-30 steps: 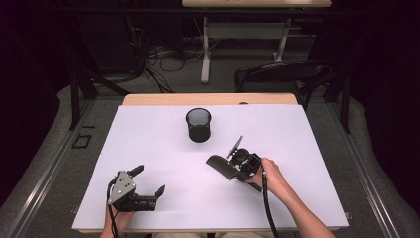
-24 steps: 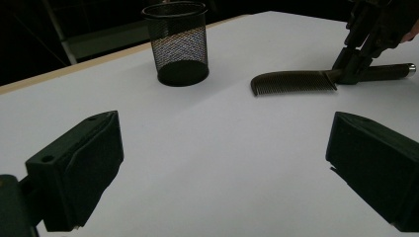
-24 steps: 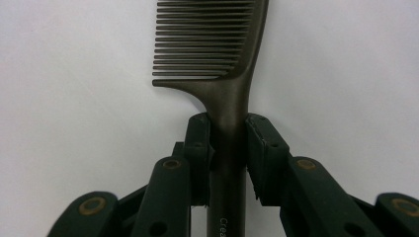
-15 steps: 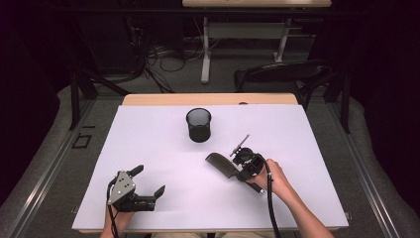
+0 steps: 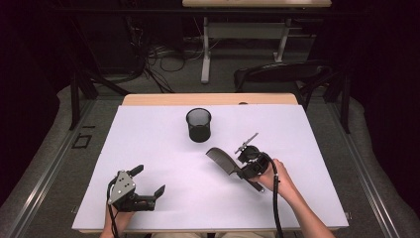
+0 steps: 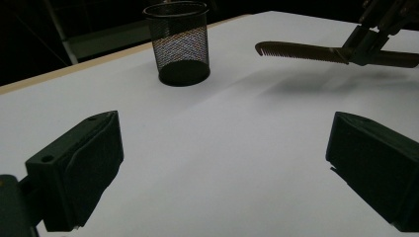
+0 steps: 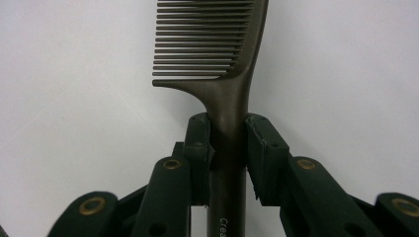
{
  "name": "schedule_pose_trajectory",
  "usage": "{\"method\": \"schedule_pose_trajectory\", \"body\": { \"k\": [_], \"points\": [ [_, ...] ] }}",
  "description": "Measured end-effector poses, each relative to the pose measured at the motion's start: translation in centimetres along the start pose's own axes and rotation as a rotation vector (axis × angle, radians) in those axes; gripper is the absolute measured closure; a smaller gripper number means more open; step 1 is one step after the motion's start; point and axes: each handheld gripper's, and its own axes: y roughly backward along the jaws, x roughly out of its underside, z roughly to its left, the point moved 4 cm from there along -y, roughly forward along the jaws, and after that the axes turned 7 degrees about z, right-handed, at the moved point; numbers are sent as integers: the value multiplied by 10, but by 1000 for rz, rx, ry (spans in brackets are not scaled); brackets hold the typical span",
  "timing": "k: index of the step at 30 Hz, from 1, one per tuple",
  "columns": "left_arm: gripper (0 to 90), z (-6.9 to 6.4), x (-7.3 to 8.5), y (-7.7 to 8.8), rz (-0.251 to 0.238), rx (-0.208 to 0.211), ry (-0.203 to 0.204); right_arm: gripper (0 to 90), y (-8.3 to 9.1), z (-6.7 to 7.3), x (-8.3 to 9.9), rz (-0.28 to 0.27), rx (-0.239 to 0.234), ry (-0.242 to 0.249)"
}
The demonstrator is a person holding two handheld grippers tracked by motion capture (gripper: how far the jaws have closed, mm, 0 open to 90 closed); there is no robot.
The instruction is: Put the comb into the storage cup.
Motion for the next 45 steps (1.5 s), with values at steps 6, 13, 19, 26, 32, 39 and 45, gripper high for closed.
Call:
{"method": "schedule_pose_trajectory", "body": {
  "k": [6, 13, 19, 26, 32, 39, 45],
  "points": [
    [14, 0, 0, -1, 0, 1, 3, 729, 4, -1, 2, -39, -7, 1],
    [14, 1, 0, 0, -1, -1, 5, 729, 7, -1, 4, -72, -18, -1],
    [14, 1, 0, 0, 1, -3, 5, 728, 11, -1, 6, -100, -24, 0],
    [14, 1, 0, 0, 0, -2, 4, 728, 17, -4, 7, -168, -27, -9],
    [14, 1, 0, 0, -1, -3, 4, 728, 21, -6, 8, -205, -23, -6],
    [14, 1, 0, -1, 4, -3, 0, 728, 21, -8, 9, -241, -18, -5],
    [14, 2, 0, -1, 2, -6, 3, 729, 23, -9, 8, -268, -17, -11]
  ]
}}
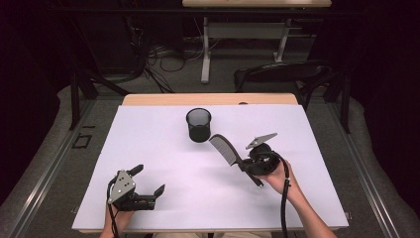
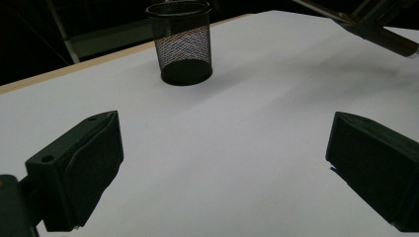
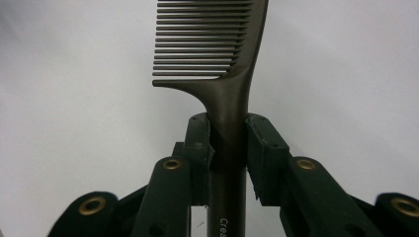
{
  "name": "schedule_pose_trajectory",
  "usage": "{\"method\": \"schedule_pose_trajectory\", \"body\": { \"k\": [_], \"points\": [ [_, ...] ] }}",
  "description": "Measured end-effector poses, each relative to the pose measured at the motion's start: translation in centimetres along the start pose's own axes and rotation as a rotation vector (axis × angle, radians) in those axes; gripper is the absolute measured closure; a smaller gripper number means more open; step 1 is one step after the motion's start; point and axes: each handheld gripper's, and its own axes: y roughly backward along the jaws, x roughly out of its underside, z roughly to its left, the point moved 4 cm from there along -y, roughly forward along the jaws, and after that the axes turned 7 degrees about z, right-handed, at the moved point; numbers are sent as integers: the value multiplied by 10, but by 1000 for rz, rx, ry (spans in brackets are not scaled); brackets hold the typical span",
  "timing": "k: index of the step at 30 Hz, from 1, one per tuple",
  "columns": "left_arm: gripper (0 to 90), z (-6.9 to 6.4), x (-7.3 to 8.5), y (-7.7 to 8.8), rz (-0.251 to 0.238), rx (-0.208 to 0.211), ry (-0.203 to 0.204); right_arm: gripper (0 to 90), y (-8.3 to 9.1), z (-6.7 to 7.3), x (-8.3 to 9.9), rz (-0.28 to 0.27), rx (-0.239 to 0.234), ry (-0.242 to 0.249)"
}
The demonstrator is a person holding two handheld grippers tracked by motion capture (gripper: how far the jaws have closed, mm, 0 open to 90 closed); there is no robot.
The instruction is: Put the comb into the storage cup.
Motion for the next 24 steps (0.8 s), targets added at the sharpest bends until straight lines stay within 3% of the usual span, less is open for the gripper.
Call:
{"method": "schedule_pose_trajectory", "body": {
  "k": [12, 24],
  "points": [
    [9, 1, 0, -2, 4, 2, 8, 729, 10, -3, -3, -85, 20, -7],
    [3, 0, 0, -2, 2, -4, 7, 729, 16, -7, -3, -114, 36, 4]
  ]
}}
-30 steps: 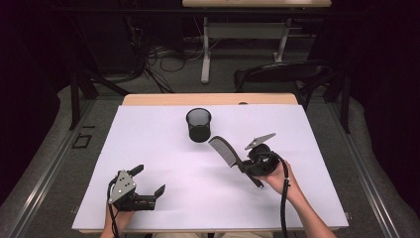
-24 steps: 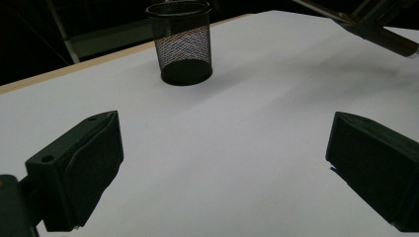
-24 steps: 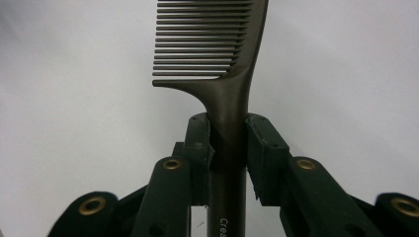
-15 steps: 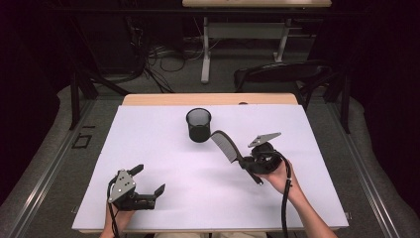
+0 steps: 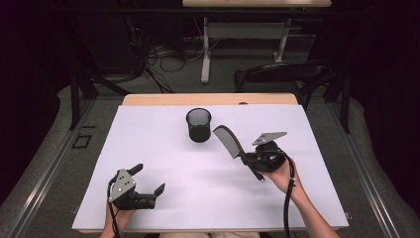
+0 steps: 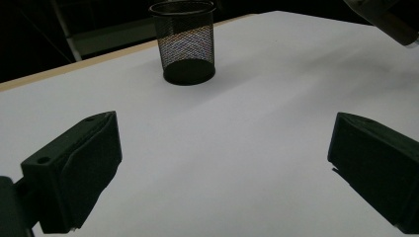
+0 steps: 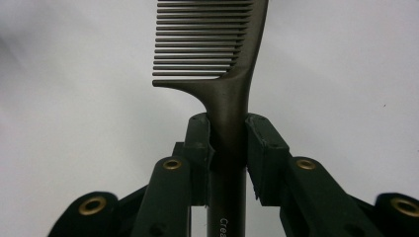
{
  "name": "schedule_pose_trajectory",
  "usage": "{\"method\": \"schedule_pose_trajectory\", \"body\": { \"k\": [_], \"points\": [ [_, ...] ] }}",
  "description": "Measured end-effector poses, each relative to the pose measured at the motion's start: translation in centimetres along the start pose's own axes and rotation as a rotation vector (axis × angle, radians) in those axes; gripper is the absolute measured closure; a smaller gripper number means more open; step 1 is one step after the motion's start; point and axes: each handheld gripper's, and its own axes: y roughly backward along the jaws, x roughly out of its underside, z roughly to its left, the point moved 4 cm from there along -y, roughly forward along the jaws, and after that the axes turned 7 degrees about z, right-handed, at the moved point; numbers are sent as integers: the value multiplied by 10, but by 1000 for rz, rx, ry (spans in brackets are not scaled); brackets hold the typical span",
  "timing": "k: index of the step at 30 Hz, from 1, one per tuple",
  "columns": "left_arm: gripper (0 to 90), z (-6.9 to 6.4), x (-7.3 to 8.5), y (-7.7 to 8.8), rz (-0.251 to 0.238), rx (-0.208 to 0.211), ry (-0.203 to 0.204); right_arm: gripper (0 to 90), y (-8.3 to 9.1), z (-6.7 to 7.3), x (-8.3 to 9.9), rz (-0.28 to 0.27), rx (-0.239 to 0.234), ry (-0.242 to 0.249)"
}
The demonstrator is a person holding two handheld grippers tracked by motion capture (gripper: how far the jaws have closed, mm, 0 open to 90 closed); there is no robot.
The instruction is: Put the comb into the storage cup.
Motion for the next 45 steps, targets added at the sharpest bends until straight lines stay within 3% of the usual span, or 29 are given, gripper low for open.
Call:
{"method": "schedule_pose_trajectory", "body": {
  "k": [5, 21, 34, 45],
  "points": [
    [3, 0, -1, -1, 1, 3, -7, 729, -1, 0, -1, -4, 0, 1],
    [3, -1, -1, 1, -6, -3, -5, 730, 3, -4, -7, -117, 27, -3],
    [3, -1, -1, 1, -1, 2, -9, 730, 7, -4, -11, -173, 35, -4],
    [3, 0, -1, 0, 0, -1, -6, 730, 4, -3, -17, -190, 45, 3]
  ]
}}
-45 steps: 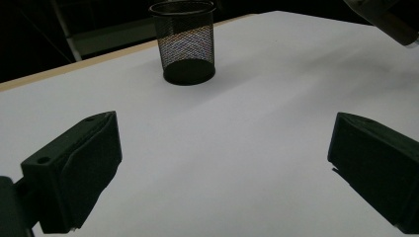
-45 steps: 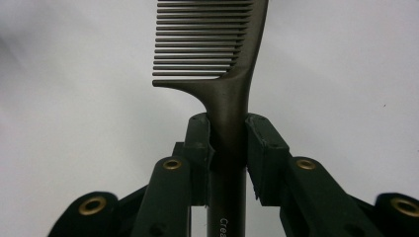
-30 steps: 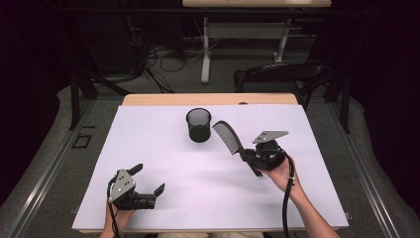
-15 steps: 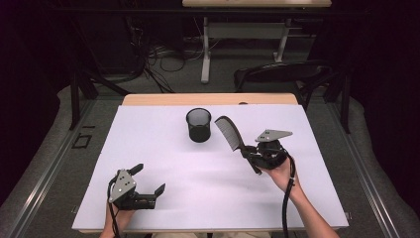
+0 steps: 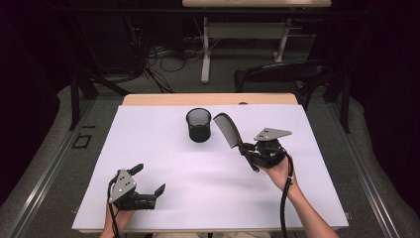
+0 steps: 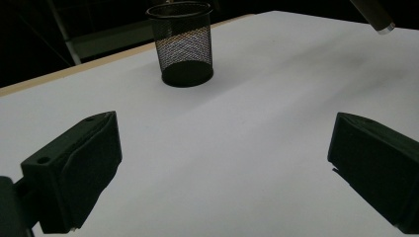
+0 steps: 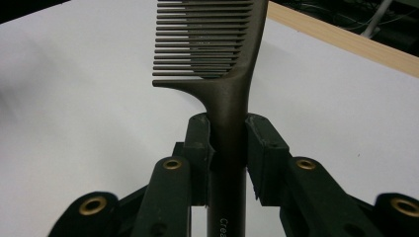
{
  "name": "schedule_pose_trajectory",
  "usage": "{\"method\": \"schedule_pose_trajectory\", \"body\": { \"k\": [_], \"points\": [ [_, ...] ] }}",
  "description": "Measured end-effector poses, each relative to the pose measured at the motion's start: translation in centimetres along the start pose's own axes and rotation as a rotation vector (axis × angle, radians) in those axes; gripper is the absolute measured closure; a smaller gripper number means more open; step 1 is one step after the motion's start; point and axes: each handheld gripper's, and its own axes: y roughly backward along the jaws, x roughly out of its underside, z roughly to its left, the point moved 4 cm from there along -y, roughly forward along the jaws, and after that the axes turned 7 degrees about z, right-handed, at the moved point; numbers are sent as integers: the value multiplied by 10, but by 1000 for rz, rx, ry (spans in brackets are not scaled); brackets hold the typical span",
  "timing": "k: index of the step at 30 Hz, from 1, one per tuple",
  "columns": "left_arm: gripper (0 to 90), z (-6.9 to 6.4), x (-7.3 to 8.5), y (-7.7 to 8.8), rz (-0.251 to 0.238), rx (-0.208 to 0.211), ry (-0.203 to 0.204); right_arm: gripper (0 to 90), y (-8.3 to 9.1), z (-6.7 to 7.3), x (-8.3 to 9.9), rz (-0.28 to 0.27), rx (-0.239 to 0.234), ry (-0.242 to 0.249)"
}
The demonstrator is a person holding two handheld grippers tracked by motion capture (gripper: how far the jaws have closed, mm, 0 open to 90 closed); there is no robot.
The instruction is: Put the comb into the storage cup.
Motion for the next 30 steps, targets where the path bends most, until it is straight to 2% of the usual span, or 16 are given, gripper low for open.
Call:
{"method": "schedule_pose_trajectory", "body": {
  "k": [22, 28, 30],
  "points": [
    [3, 1, 0, 1, -5, -6, 1, 729, -7, -7, -21, -40, 23, -3],
    [3, 4, 0, 1, -13, -7, 24, 729, -8, -10, -26, -59, 16, -10],
    [3, 5, 0, 1, -11, -8, 19, 730, -9, -10, -27, -59, 22, -3]
  ]
}}
